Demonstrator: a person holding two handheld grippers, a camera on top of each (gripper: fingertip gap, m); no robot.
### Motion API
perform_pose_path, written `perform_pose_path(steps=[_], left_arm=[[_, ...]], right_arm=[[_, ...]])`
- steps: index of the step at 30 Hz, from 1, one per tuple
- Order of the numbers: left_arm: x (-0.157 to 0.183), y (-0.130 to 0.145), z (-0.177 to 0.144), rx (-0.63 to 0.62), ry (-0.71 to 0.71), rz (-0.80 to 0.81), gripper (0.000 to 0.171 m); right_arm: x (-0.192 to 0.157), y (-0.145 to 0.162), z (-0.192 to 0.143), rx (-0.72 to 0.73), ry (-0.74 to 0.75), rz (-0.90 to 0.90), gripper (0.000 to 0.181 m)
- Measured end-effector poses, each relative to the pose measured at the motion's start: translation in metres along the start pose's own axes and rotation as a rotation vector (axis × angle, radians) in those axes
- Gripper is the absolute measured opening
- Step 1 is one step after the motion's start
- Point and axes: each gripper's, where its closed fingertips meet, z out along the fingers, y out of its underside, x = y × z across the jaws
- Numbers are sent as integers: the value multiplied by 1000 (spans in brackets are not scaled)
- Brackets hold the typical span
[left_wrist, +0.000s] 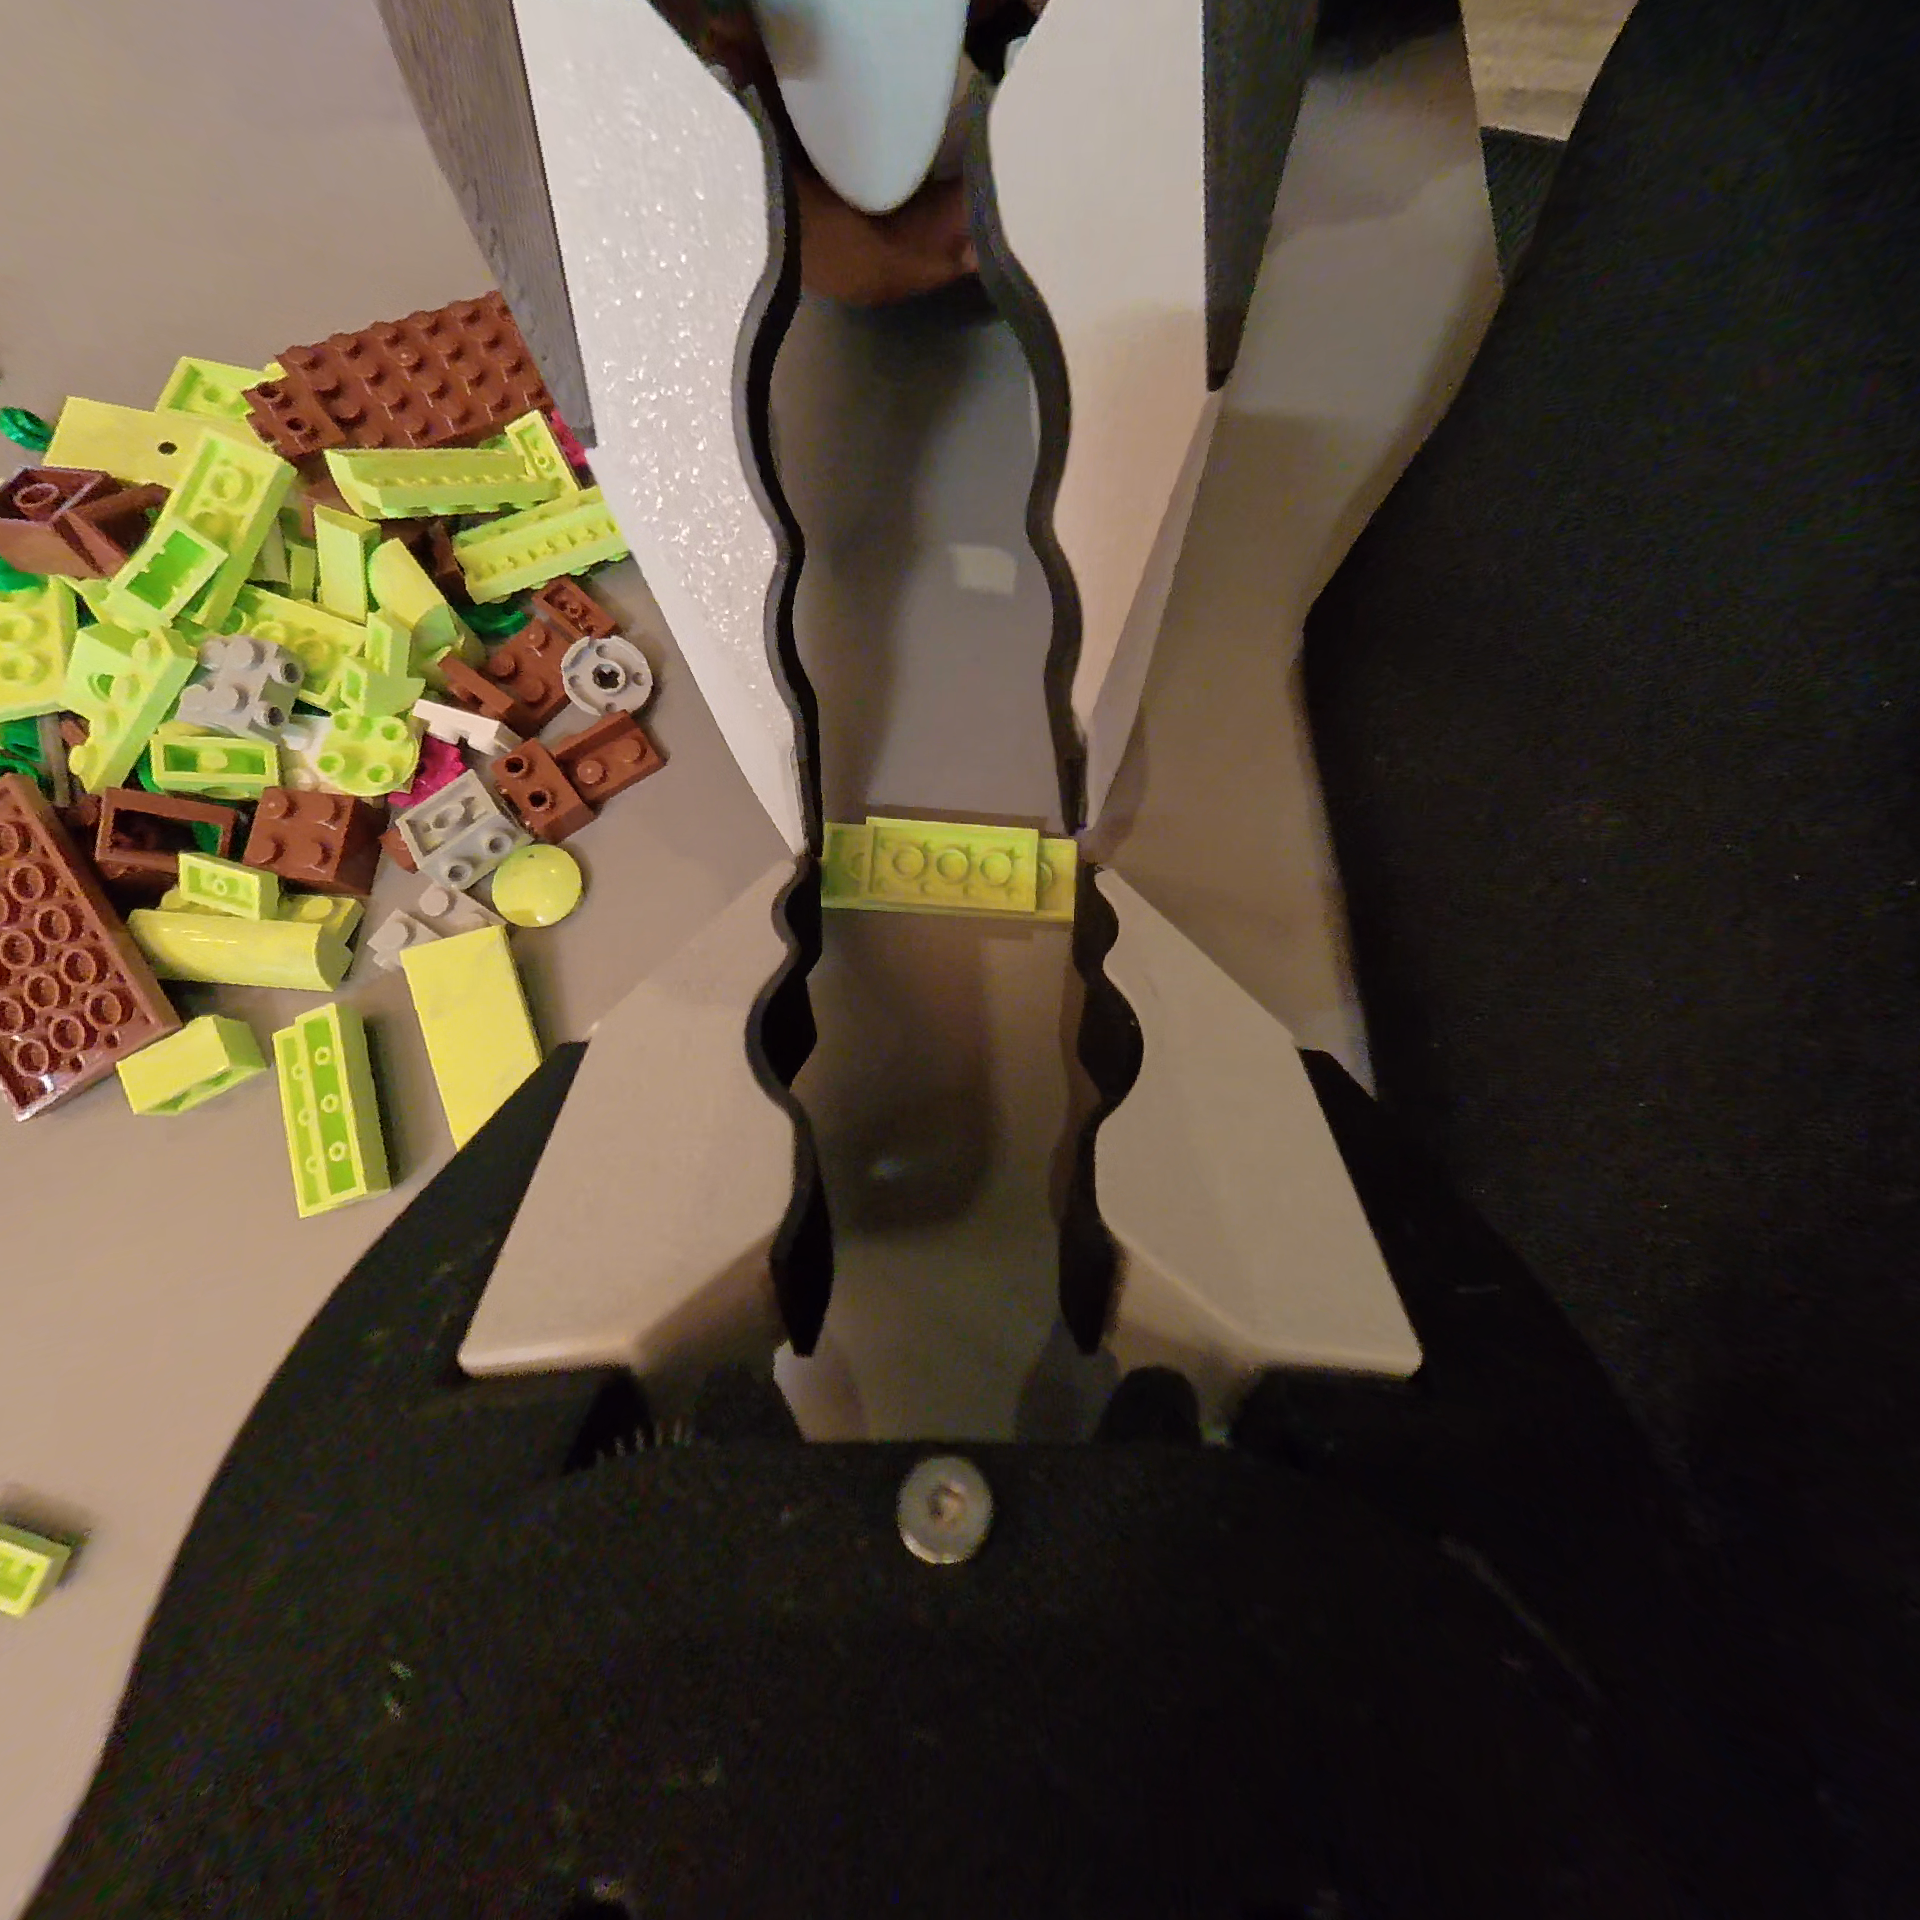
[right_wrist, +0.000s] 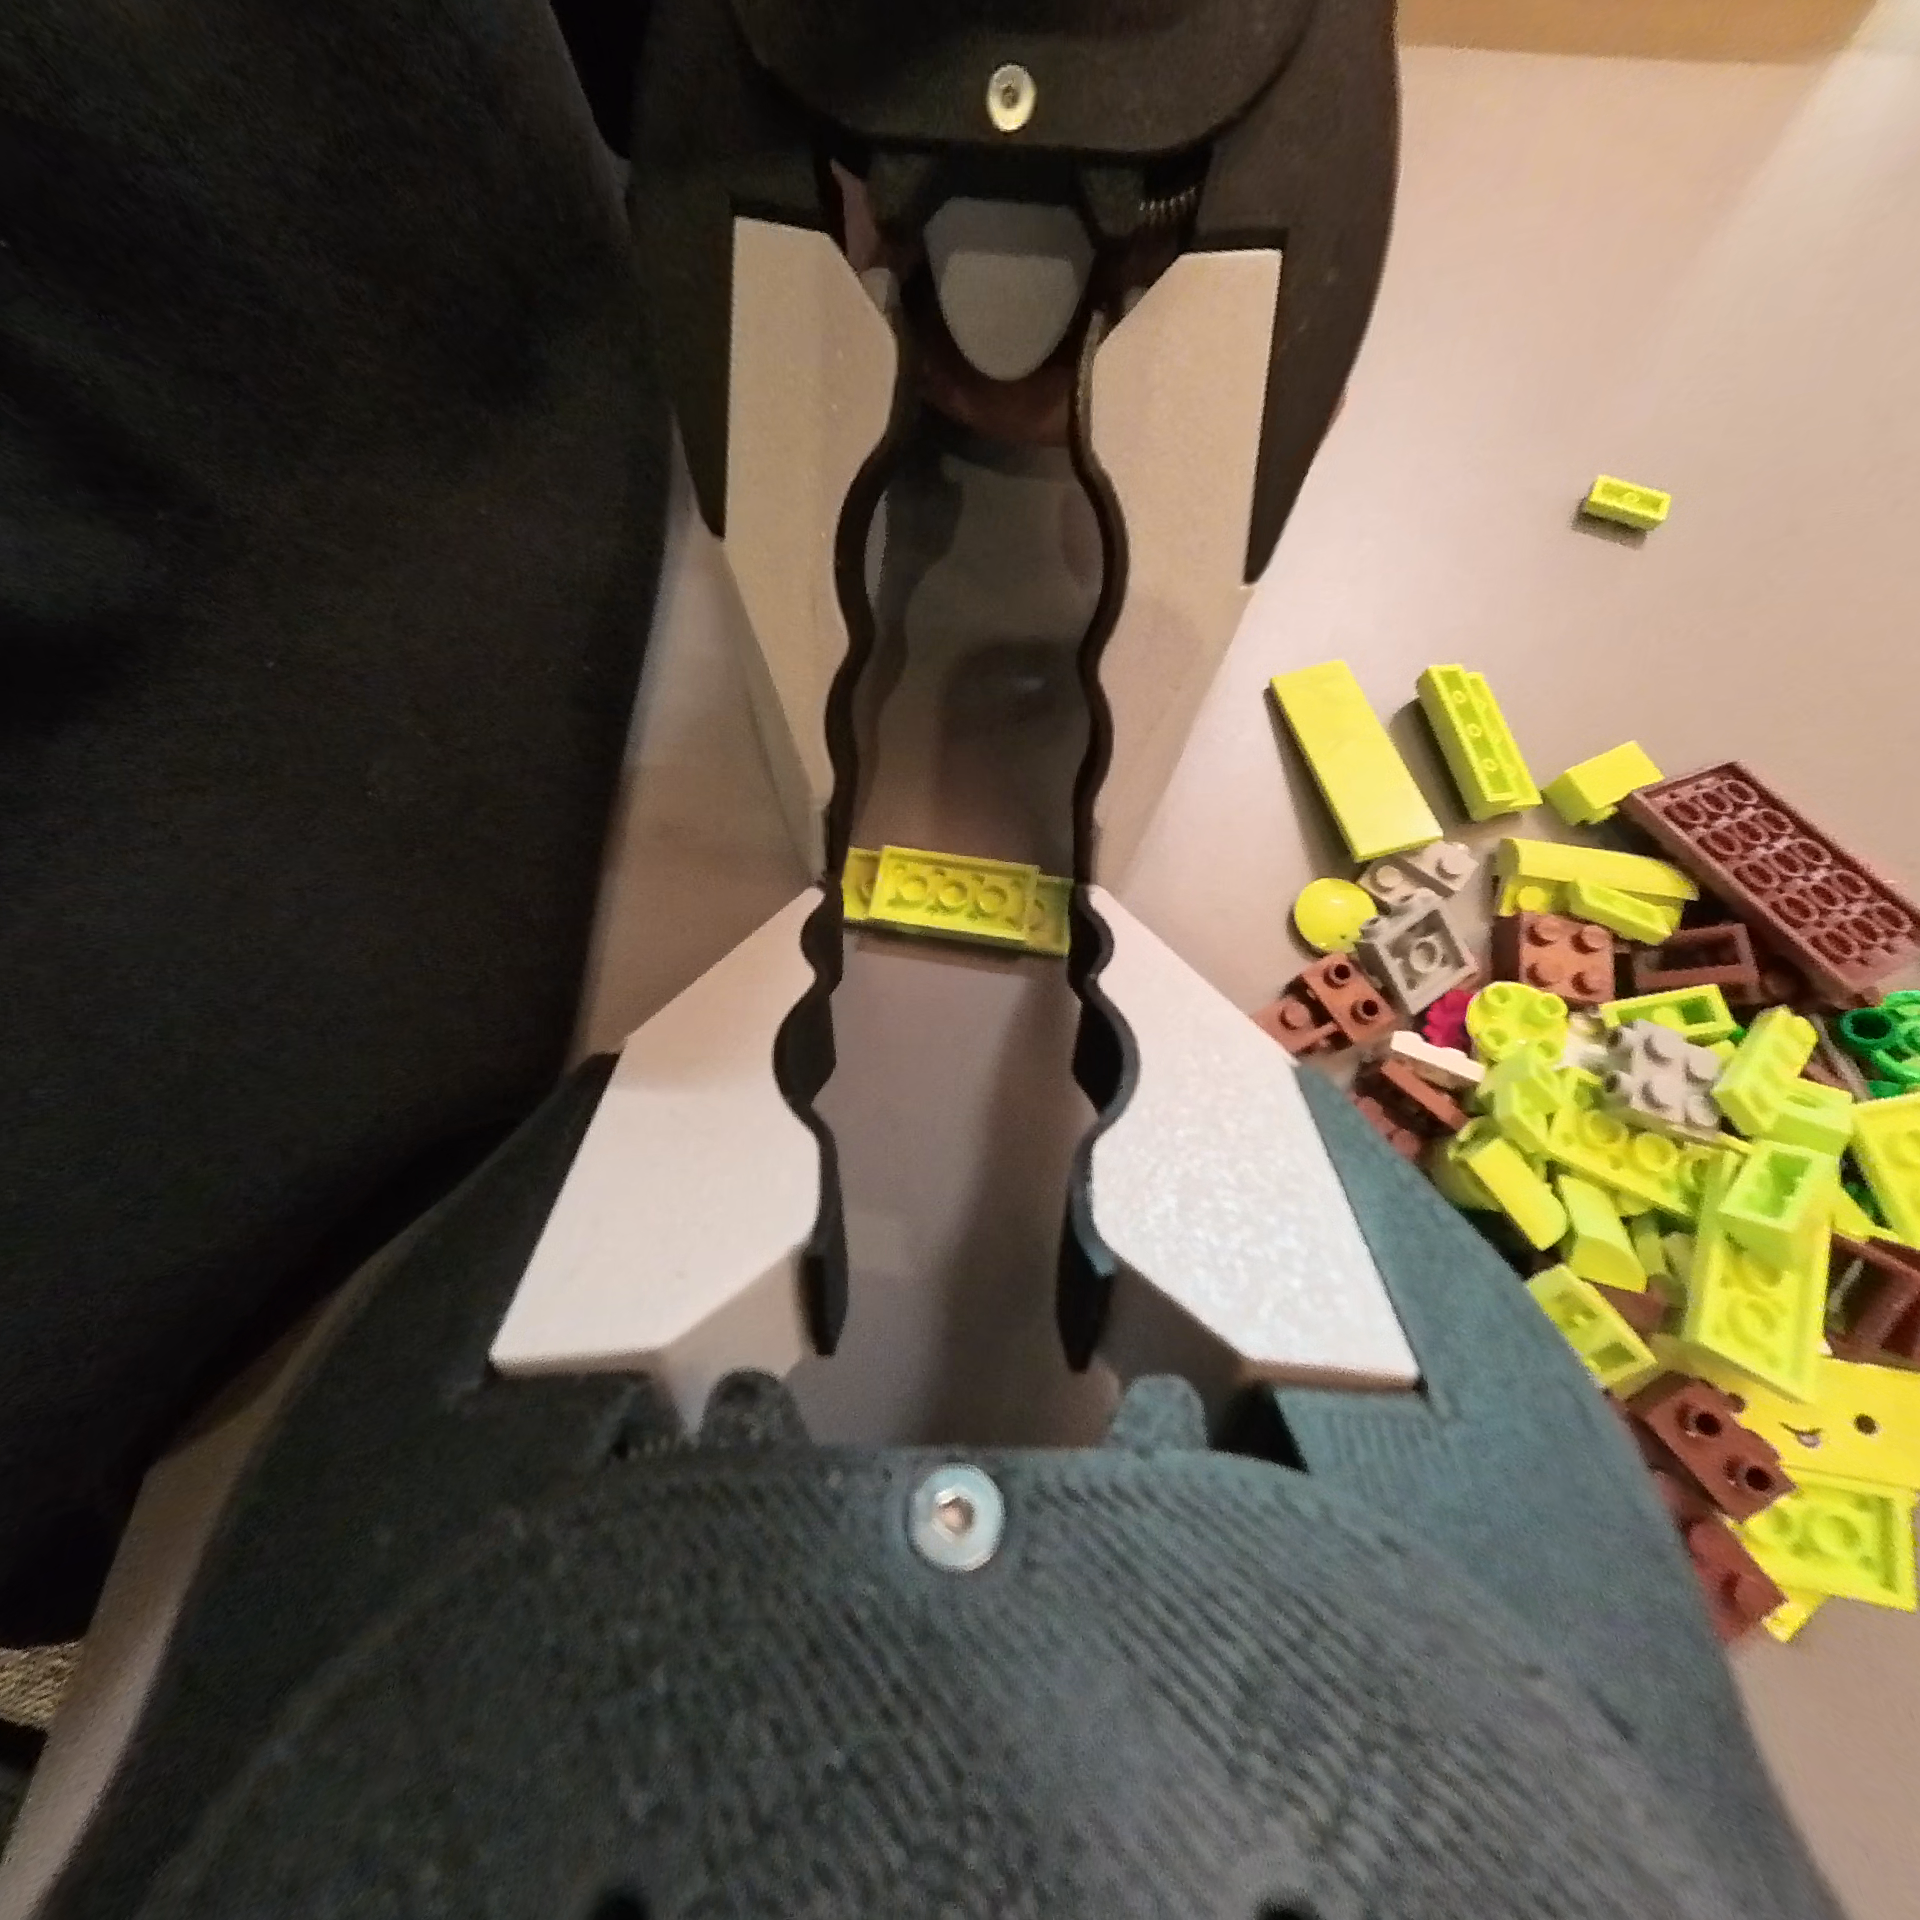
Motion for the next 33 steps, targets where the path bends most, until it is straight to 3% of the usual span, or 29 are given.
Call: perform_pose_path(steps=[7, 13, 22, 33], left_arm=[[-2, 0, 0, 3, 4, -21, 47], [-2, -1, 0, 6, 18, -38, 46], [-3, 0, 0, 3, 7, -34, 47], [-3, 0, 0, 2, -6, -29, 47]], right_arm=[[-3, -3, 0, 13, 20, -39, 39], [-2, 4, 9, -59, 25, -104, 41], [1, 2, 7, -70, -83, -7, 31], [2, 4, 11, -179, 69, 14, 33]])
